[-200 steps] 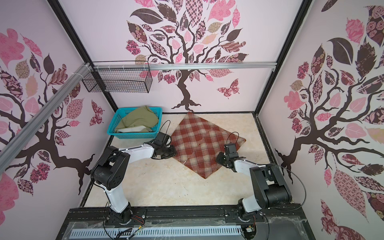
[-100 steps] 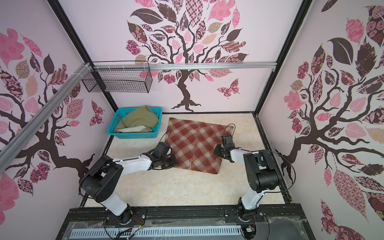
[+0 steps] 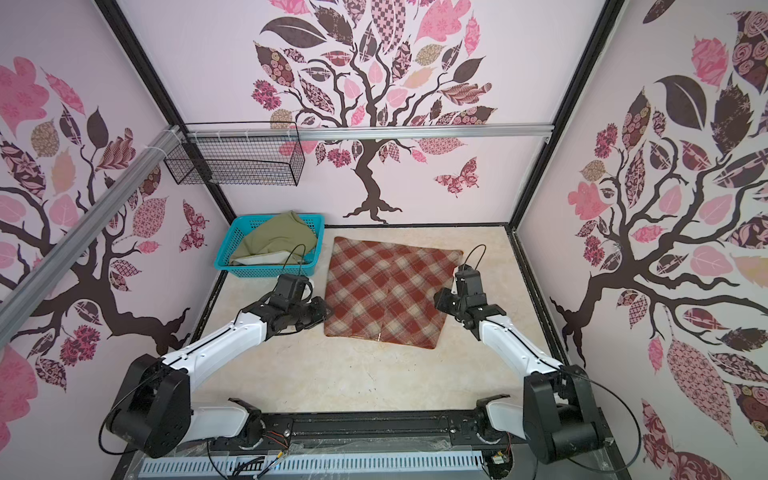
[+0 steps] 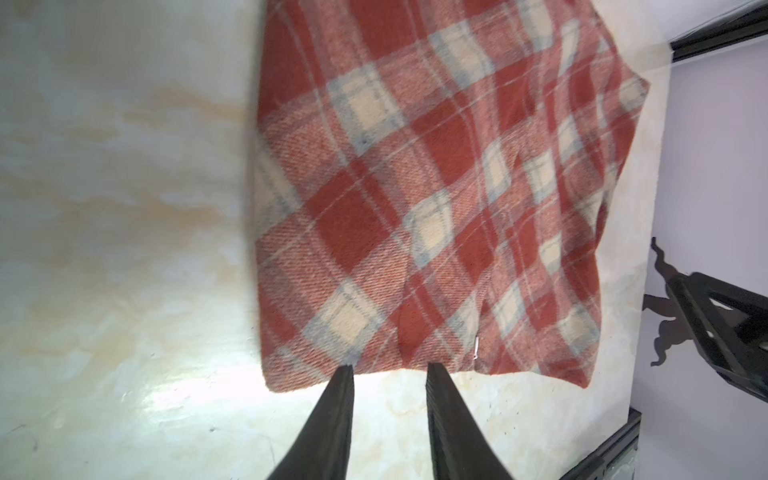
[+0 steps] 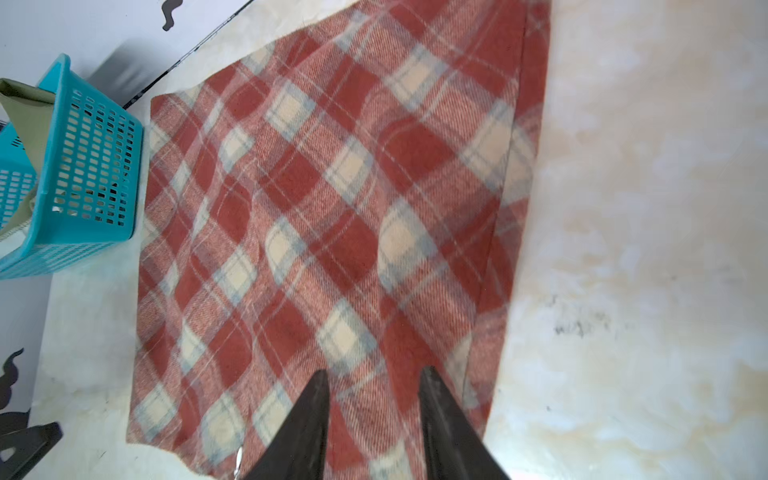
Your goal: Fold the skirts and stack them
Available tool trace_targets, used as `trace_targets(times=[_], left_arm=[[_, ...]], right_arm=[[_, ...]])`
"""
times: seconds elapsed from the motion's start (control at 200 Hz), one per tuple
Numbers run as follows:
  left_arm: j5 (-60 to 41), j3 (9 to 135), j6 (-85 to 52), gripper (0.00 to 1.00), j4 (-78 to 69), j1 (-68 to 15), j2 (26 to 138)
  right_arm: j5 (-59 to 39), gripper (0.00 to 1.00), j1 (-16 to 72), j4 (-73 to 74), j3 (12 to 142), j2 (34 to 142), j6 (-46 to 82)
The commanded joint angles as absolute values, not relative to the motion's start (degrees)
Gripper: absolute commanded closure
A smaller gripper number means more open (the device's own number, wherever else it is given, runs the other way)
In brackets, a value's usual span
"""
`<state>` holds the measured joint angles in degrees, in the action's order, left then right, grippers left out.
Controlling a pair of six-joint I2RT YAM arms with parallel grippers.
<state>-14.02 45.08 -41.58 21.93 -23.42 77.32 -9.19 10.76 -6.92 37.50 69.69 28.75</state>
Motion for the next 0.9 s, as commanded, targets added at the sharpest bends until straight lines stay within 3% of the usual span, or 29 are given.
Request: trace_targets(times=[0.0,0.265,0.395,0.61,0.895], left_arm=[[-14.67,43.29,-39.66,0.67,25.12,-23.19,78.72],[-13.01,41.39,-39.92,0.67,22.46,-23.11,82.08],[-13.0,41.7,-40.17,0.68,20.6,-23.12,83.96],[-12.84,41.85,-39.91,0.69,20.3,-23.09,86.45],[-12.7,40.92,-40.06,0.71,19.61,-23.25,88.6]], right_arm=[[-11.19,0.63,11.69,-11.86,34.51,67.2,29.88],[-9.16,0.65,18.39,-11.9,30.53,66.24,31.65],[-10.34,0.69,18.72,-11.71,30.45,67.73,32.33],[-6.54,0.66,18.79,-16.4,30.7,66.5,31.93],[-6.77,0.69,18.81,-19.18,29.02,68.15,32.27]])
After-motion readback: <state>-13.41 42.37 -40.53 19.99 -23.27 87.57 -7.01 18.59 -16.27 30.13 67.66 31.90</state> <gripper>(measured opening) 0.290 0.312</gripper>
